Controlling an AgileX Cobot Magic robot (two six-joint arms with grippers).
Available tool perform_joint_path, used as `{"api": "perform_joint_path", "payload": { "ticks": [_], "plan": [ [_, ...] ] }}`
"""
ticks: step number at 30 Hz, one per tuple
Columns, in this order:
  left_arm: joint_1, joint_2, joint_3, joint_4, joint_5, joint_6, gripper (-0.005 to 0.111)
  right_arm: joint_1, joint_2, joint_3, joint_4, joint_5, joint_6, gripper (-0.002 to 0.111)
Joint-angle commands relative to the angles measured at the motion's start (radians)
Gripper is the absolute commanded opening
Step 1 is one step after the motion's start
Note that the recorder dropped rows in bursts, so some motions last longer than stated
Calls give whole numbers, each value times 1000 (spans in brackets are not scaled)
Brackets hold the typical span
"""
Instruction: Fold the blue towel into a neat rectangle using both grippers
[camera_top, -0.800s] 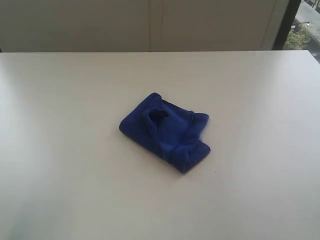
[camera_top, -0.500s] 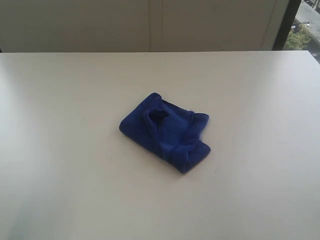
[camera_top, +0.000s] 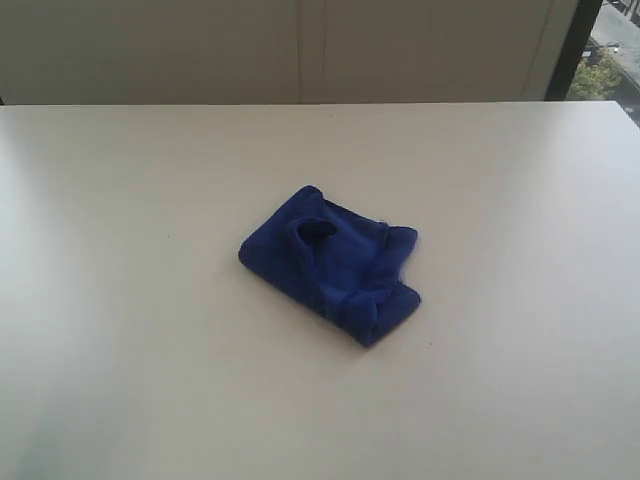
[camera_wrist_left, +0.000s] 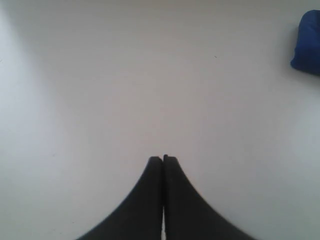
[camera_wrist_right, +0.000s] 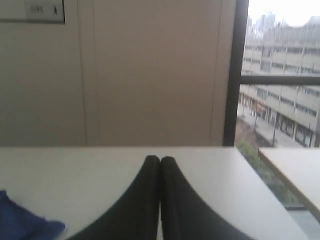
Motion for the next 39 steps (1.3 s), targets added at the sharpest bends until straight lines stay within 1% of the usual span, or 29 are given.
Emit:
{"api": "perform_joint_path", "payload": {
  "ticks": [1,8,9,11,12,15,18,20,22,23,26,27,28,29,30,31,33,34,37,39],
  "plan": [
    [1,-5,5,-7,0,0,0,-7,-6,5,-2,-123,4,0],
    [1,-5,5,-7,0,0,0,-7,-6,5,-2,-207,4,0],
    [1,-5,5,-7,0,0,0,-7,-6,5,6,-217,17,0],
    [1,-5,5,-7,0,0,0,-7,-6,5,60,-229,119,0],
    [1,-5,5,-7,0,0,0,-7,-6,5,70,-227,147,0],
    [1,-5,5,-7,0,0,0,-7,2,0,70,-214,150,0],
    [1,-5,5,-7,0,0,0,-7,98,-122,70,-113,114,0],
    [1,-5,5,-7,0,0,0,-5,217,-268,70,24,116,0],
    [1,-5,5,-7,0,0,0,-5,361,-443,70,215,116,0],
    [1,-5,5,-7,0,0,0,-5,450,-531,70,308,116,0],
    [1,-5,5,-7,0,0,0,-5,724,-738,70,504,116,0],
    [1,-5,5,-7,0,0,0,-5,885,-811,100,552,116,0],
    [1,-5,5,-7,0,0,0,-5,971,-826,142,556,116,0],
    [1,-5,5,-7,0,0,0,-1,1122,-831,261,549,63,0],
    [1,-5,5,-7,0,0,0,10,1204,-833,325,541,-14,0],
    [1,-5,5,-7,0,0,0,35,1347,-850,451,552,-150,0],
    [1,-5,5,-7,0,0,0,68,1449,-892,553,578,-247,0],
    [1,-5,5,-7,0,0,0,89,1485,-918,582,588,-284,0],
    [1,-5,5,-7,0,0,0,183,1643,-1110,586,608,-304,0],
    [1,-5,5,-7,0,0,0,226,1741,-1162,590,570,-306,0]
  ]
}}
